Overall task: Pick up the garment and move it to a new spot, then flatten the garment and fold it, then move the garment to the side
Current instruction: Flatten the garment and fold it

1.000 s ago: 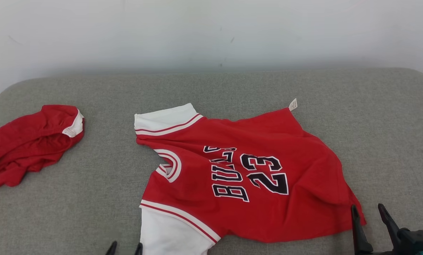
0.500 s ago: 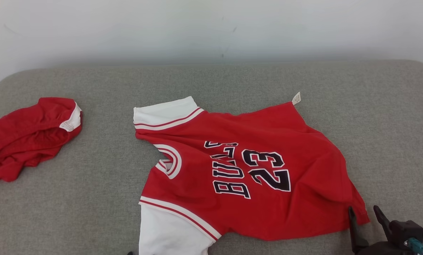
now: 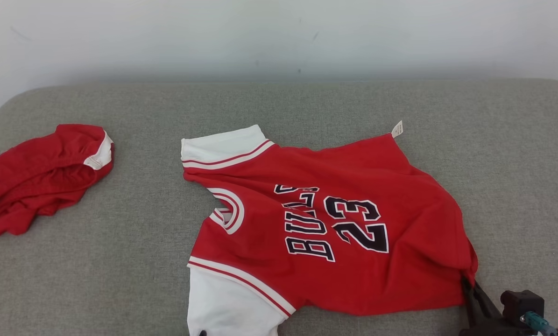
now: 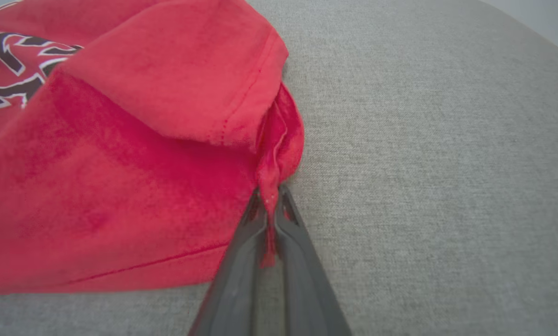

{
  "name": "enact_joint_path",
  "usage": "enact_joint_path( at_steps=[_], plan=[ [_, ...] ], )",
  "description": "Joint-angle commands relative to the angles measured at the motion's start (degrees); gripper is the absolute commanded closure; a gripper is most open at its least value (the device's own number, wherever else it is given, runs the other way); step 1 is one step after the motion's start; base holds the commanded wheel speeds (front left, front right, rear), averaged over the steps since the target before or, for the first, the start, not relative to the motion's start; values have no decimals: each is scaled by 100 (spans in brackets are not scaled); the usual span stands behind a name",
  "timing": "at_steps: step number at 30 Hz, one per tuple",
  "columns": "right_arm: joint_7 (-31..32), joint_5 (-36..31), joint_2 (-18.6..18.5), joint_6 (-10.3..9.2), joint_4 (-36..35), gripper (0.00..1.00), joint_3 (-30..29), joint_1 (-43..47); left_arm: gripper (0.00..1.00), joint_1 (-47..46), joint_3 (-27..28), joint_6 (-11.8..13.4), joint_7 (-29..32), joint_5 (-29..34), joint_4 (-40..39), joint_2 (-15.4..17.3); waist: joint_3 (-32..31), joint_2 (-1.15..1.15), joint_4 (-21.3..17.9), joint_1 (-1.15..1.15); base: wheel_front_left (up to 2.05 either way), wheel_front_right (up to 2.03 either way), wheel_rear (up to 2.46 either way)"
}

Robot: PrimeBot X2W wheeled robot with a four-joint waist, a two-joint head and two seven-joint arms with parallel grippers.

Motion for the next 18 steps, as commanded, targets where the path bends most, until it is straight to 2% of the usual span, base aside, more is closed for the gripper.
enact_joint_path(
  at_steps=[1, 5, 11, 14, 18],
  plan=[
    [-50, 68, -15, -15, -28, 100, -1, 19, 100, -53, -84, 5, -2, -77, 44, -62, -25, 0, 14, -1, 0, 0, 0],
    [-68, 107, -19, -14, -271, 100, 6, 143, 100, -51, -104, 5, -3, -153, -19, -89, -43, 0, 21, -1, 0, 0, 0],
    [-73, 259, 65, -14, -1411, 100, -126, 537, 100, 116, 360, 6, -9, -203, -828, -189, -13, 0, 17, -1, 0, 0, 0],
    [-74, 350, 43, -14, -1902, 100, -83, 546, 100, -6, 546, 7, -9, -70, -1384, -89, 39, 0, -2, -1, 0, 0, 0],
    [-68, 505, -40, -14, -2281, 100, 89, 148, 100, -604, 629, 7, -9, 11, -1916, 168, 148, 0, -45, -1, 0, 0, 0]
  ],
)
